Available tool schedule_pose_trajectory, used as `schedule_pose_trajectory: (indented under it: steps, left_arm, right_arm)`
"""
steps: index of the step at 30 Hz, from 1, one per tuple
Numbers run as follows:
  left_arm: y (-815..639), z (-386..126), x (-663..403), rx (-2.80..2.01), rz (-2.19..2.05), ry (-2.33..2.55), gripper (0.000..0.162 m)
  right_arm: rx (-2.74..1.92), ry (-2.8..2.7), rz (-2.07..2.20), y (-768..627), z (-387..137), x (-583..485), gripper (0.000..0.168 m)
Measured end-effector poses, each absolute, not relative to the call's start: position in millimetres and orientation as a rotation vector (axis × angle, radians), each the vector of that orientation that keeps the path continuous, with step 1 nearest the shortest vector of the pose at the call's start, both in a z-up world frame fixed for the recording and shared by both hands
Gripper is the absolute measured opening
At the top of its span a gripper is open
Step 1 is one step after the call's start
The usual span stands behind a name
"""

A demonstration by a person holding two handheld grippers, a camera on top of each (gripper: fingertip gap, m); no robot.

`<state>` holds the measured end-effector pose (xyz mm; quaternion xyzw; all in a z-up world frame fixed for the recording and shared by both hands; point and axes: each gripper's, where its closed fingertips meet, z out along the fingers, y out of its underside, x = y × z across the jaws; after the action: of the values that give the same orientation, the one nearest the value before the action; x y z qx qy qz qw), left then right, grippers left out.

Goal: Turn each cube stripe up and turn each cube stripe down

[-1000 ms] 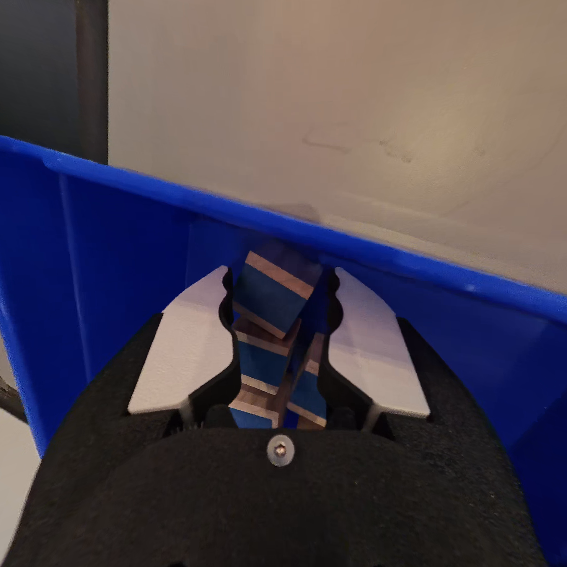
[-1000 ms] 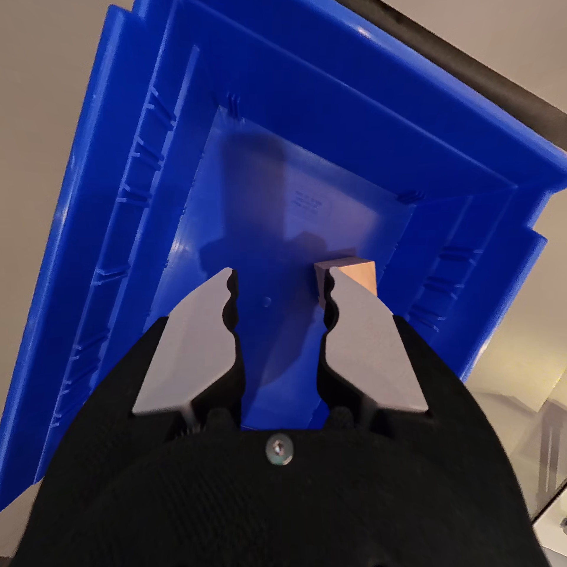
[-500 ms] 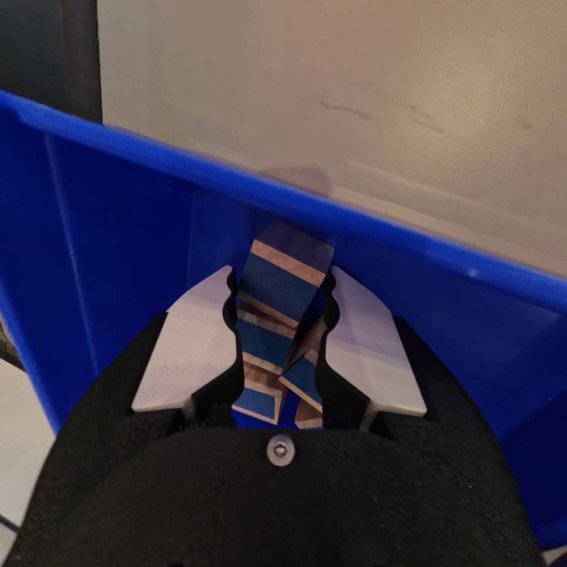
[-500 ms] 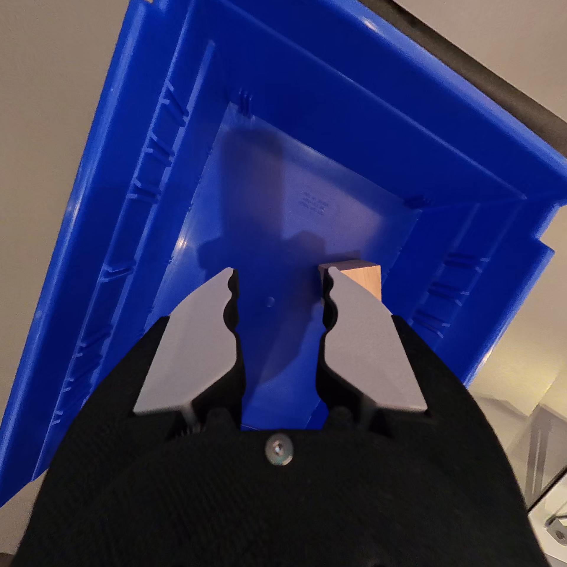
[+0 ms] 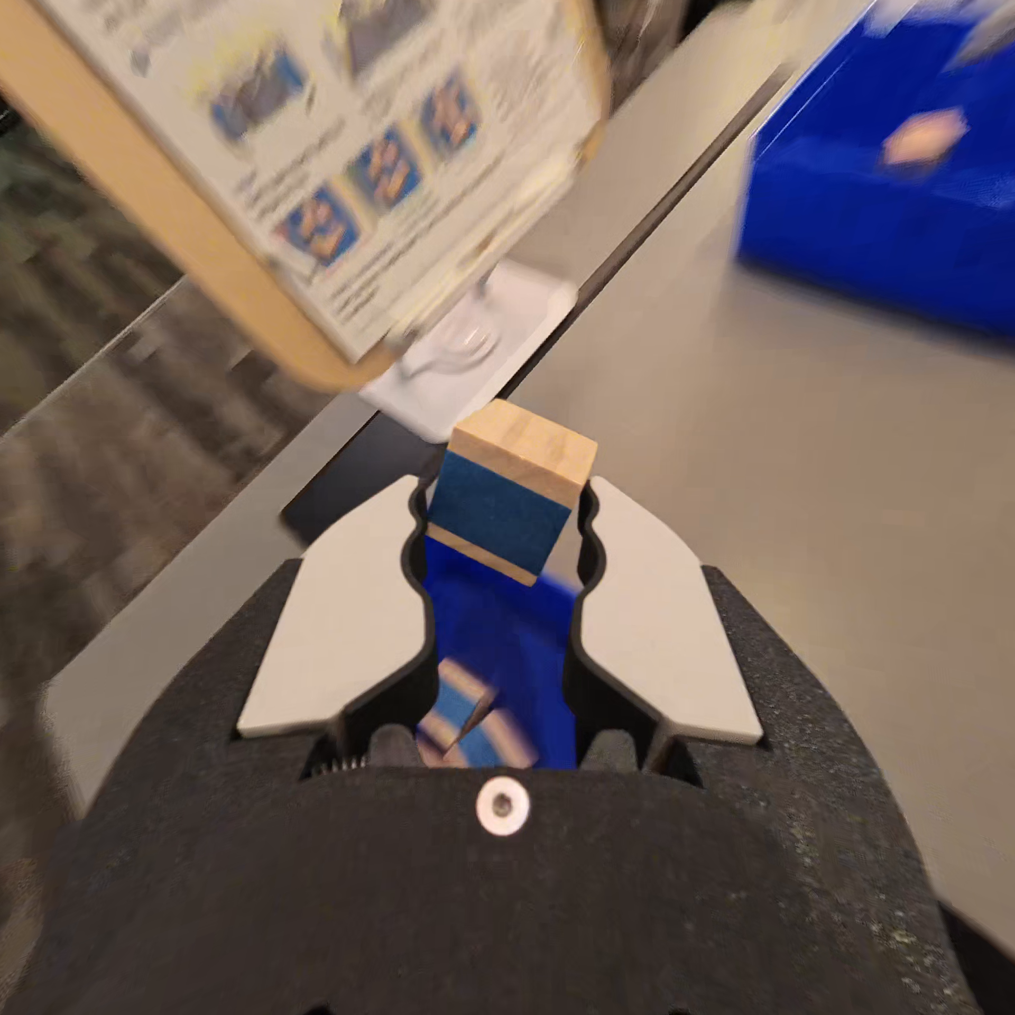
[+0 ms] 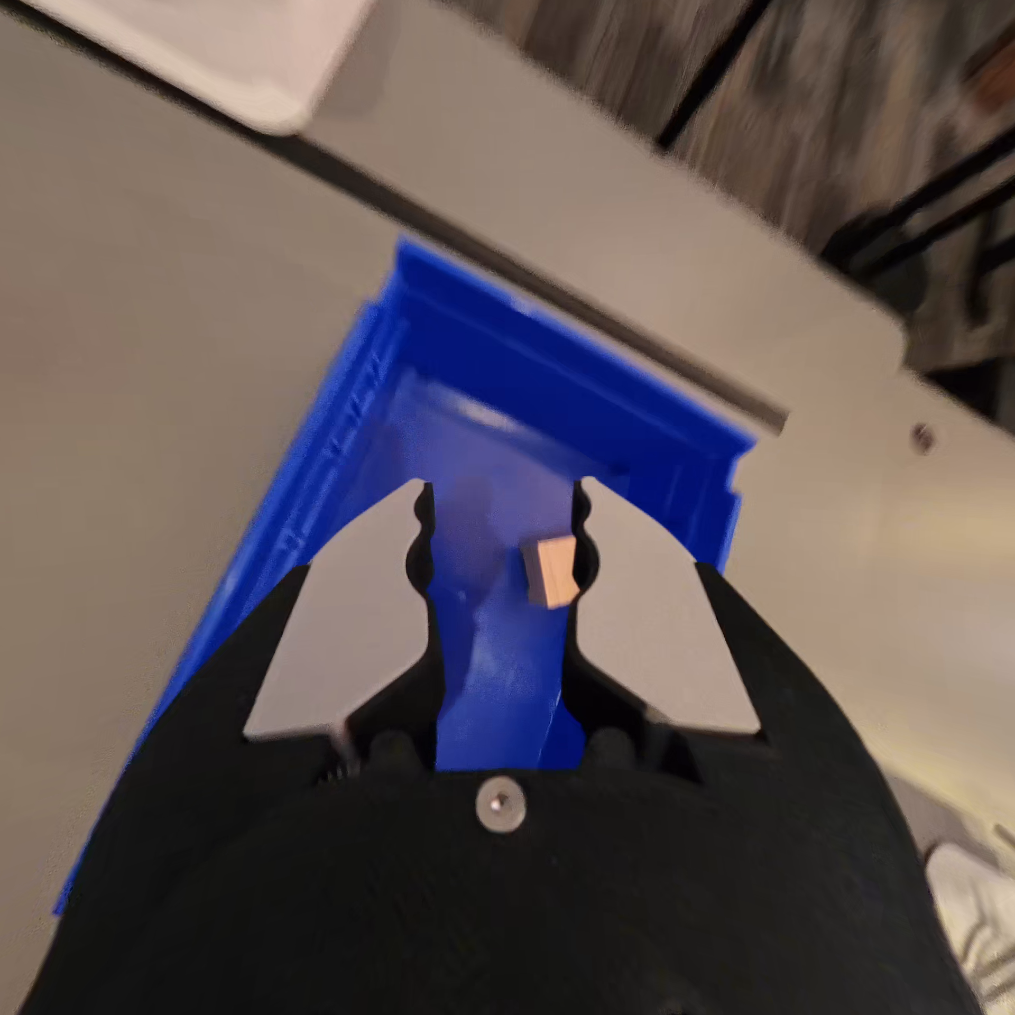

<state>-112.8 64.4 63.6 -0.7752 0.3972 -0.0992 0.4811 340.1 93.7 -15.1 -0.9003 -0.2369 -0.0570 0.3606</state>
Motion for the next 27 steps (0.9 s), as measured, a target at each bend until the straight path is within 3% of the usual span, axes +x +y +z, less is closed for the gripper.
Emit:
schedule_pose_trajectory:
  steps: [6,12,17,27]
  left_arm:
    - [7.5,110.3,-1.2,-1.656,-1.132,0.921,0.053]
    - [-23.7,89.7,60.6,-1.686,-1.444,0.984,0.052]
    - [-45.1,78.3,86.3,-1.722,-1.624,1.022,0.052]
    - [-48.7,65.5,98.6,-1.787,-1.695,0.994,0.05]
  right_arm:
    - [-1.515,-1.023,0.133,43.0,80.4,189.3,0.057]
    - [-0.912,-1.276,0.064,-40.0,88.3,97.9,0.068]
    - [-0.79,-1.257,-0.085,-50.8,90.7,88.3,0.069]
    - [-0.795,-1.365,-0.17,-46.7,70.8,85.1,0.044]
